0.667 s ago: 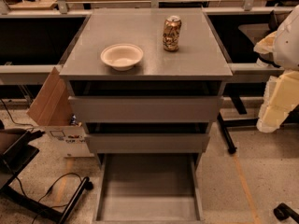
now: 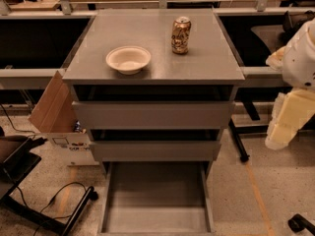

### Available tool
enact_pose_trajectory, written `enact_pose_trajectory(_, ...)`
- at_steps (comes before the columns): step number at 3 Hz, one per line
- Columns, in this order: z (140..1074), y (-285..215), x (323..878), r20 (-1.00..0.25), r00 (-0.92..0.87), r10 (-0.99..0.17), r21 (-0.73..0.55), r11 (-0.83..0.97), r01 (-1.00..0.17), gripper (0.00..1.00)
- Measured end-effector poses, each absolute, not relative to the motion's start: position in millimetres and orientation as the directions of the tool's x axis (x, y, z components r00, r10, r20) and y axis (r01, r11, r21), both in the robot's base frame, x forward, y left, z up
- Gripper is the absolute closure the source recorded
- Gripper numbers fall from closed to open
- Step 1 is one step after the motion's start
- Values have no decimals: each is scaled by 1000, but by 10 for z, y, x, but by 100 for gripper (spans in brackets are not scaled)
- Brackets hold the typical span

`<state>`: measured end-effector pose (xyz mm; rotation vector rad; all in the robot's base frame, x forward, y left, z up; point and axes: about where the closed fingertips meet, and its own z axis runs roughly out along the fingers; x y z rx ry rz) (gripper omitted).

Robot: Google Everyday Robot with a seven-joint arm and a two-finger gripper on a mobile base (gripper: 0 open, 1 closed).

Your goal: Close bottom drawer

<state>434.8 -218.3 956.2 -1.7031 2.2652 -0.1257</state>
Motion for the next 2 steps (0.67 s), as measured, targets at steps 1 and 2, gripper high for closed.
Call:
enact_pose_trajectory(1, 9143, -2190, 4209, -205, -276, -939, -234, 321, -918, 0)
enact_pose_trajectory(2, 8400, -2408, 3907, -271, -334, -903, -186, 390, -902, 0)
